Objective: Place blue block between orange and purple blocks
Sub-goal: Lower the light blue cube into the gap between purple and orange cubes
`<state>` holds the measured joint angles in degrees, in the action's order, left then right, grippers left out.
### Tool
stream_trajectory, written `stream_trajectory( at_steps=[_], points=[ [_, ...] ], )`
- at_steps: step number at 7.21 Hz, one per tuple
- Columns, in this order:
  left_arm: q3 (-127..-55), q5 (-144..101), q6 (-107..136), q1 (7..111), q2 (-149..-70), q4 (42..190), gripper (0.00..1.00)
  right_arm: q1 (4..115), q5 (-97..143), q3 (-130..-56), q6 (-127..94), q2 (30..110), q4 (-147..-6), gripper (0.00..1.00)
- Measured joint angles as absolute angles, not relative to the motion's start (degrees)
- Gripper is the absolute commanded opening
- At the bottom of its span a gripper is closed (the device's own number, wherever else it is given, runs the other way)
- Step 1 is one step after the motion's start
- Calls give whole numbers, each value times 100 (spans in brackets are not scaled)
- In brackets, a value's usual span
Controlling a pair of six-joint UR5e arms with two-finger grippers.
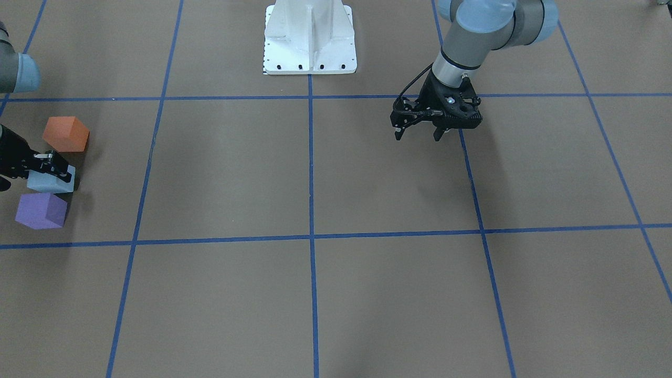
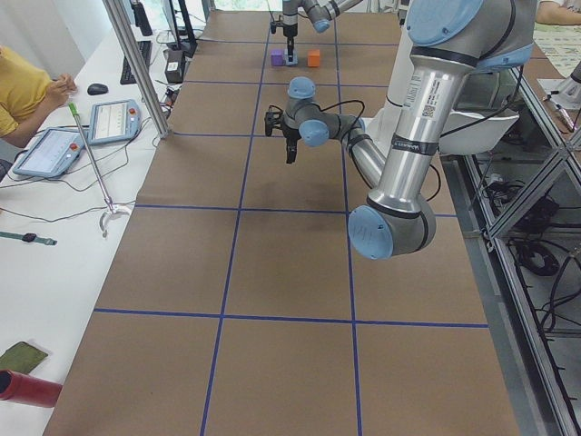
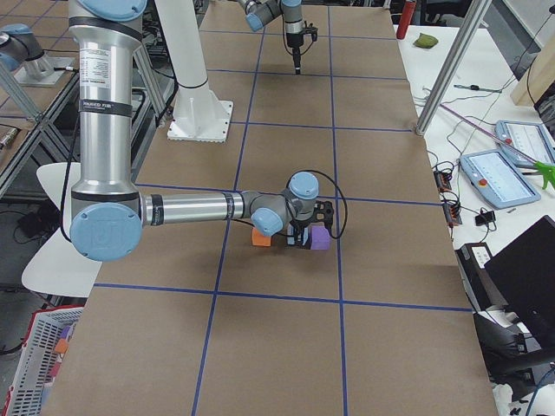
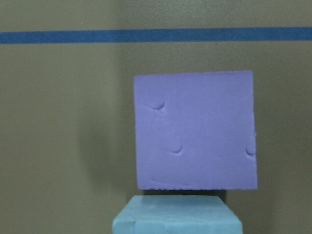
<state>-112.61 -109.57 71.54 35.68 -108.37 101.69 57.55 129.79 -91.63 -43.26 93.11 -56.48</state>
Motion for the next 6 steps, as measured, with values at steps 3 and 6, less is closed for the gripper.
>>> stream_trajectory(
  at_steps=[3,6],
  points=[
    [-11270,-10958,7154,3569,-10834,10169,100,5722,12967,-9151,-4325,9313,-5634,67],
    [-11279,-10952,7154,3568,-10834,10169,100,5707,12947,-9142,-4324,9319,-5634,100]
  ],
)
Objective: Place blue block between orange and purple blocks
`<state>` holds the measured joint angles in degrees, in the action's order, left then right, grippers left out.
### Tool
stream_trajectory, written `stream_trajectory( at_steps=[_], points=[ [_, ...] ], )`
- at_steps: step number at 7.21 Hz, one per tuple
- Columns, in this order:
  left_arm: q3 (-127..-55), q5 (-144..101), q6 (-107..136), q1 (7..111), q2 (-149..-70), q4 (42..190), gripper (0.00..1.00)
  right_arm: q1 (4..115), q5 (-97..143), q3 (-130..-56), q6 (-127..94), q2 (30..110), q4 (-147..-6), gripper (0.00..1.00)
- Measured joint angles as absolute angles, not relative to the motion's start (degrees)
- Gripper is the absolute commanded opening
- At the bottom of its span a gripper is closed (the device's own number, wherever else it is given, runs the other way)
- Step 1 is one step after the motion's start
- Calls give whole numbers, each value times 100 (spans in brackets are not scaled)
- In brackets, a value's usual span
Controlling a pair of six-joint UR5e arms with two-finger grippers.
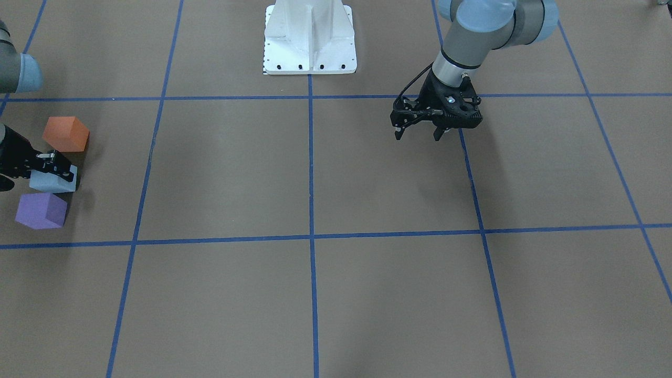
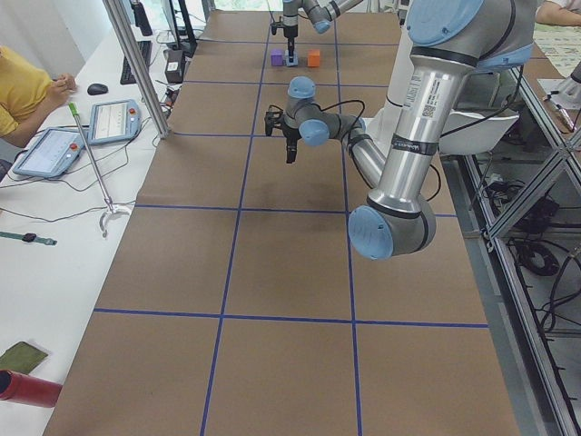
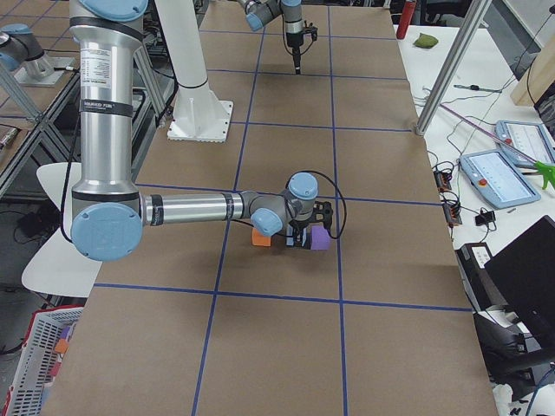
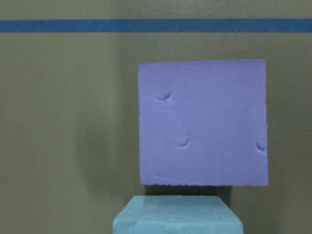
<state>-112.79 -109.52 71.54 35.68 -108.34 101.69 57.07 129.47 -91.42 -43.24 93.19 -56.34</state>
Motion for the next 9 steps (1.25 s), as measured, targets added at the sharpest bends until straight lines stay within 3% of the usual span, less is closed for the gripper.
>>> stream_trajectory(
  at_steps=[4,9],
  points=[
    [-11292,-10951,7154,3574,-10837,10167,100,5710,12962,-9207,-4311,9331,-5615,100],
    [-11750,-11199,6923,3935,-10557,10135,100,6615,13360,-10171,-4242,9794,-5666,100]
  ],
)
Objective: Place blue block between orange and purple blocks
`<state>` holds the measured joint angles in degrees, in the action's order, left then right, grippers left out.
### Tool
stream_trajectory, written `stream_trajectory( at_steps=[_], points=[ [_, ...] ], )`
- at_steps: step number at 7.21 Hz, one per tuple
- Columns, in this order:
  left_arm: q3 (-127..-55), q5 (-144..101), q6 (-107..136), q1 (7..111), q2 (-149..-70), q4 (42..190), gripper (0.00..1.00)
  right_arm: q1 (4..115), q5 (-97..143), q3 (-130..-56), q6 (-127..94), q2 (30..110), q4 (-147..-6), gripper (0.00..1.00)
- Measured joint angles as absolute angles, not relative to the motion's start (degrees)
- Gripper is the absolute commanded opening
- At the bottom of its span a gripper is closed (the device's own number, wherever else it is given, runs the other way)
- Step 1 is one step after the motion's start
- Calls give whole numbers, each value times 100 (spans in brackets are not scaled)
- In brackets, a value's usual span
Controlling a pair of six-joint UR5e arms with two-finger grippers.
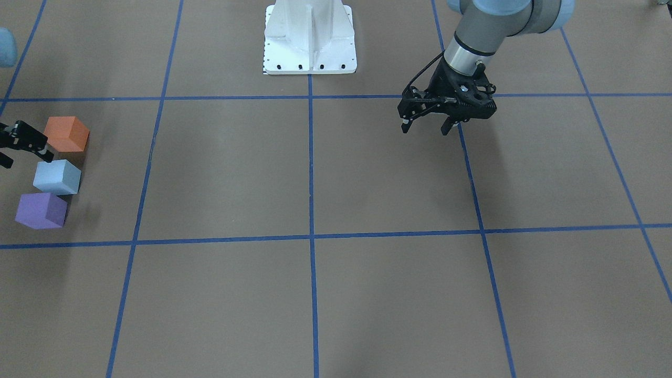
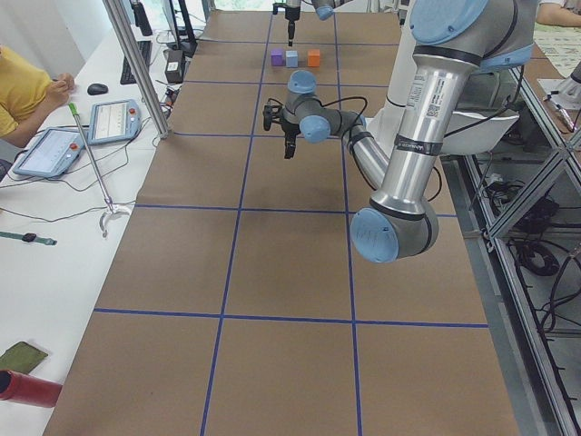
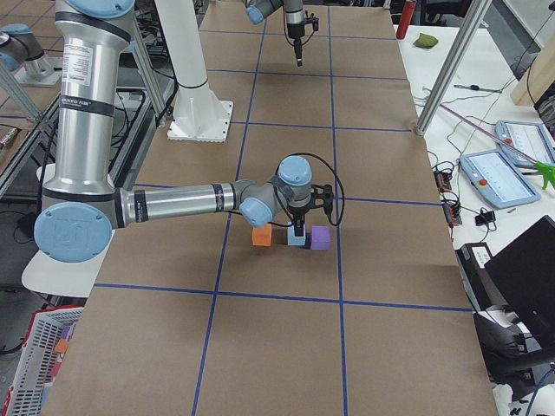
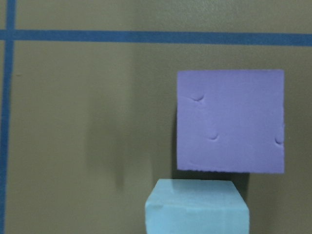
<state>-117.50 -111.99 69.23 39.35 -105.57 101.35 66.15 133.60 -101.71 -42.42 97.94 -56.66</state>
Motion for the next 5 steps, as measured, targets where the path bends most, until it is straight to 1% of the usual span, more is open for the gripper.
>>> stream_trajectory(
  at_steps=[1,3,4,5],
  points=[
    [-11954,-11400,6519,4219,-10236,10129,100,7000,13507,-10126,-4090,9819,-5689,100],
    [-12120,-12042,5070,5175,-9448,10117,100,7713,13622,-9696,-3131,9798,-5828,100],
    [-12022,-12477,4101,5821,-9091,10105,100,8003,13647,-9484,-2501,9726,-6088,100],
    [-11734,-12935,3077,6508,-8849,10091,100,8267,13680,-9391,-1995,9641,-6429,100]
  ],
)
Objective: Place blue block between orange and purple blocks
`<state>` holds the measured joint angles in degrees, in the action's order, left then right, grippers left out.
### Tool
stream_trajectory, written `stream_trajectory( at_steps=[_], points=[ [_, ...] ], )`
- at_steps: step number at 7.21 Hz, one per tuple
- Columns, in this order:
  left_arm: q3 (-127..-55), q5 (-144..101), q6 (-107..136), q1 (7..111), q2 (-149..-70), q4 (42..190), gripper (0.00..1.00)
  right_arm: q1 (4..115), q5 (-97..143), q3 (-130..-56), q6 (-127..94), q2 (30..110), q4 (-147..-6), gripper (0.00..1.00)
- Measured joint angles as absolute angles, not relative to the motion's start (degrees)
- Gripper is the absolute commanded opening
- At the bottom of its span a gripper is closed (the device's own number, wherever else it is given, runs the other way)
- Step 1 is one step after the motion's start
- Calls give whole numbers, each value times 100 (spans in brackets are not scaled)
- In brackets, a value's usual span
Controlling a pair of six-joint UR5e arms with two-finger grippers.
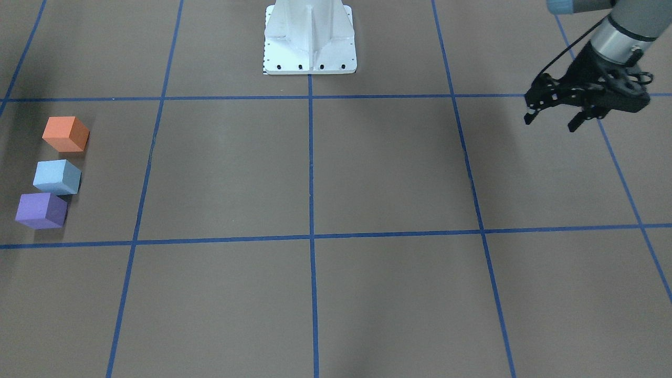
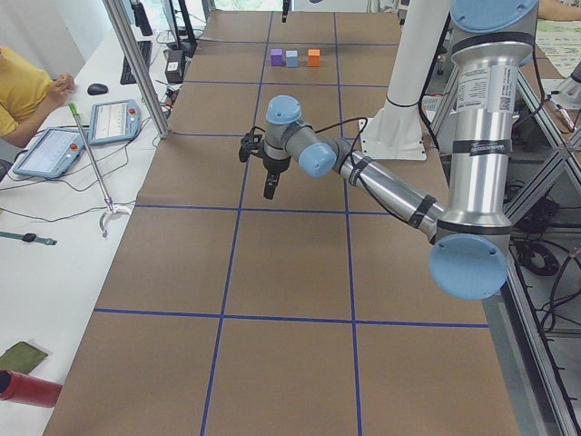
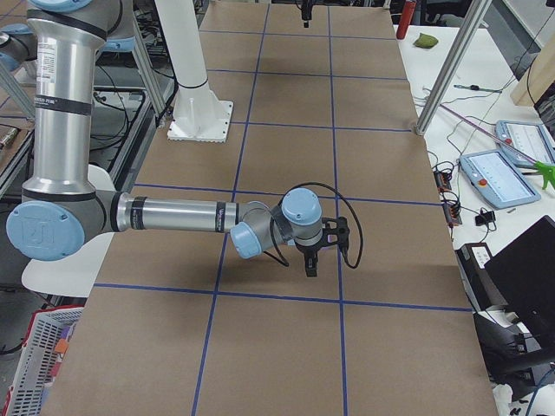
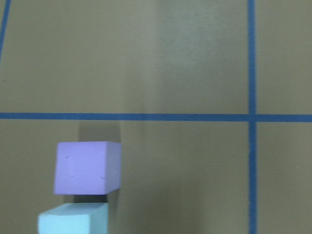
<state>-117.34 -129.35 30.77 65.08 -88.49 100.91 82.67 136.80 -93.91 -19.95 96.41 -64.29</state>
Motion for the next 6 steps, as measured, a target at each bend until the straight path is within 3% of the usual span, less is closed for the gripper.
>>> stream_trajectory(
  at_steps=[3,6],
  points=[
    [-10085,-13622,55,8254,-8761,10100,100,8824,13782,-9392,-1019,9642,-7190,100],
    [-9454,-13666,-639,8624,-8797,10088,100,9110,13692,-9338,-897,9748,-7294,100]
  ],
)
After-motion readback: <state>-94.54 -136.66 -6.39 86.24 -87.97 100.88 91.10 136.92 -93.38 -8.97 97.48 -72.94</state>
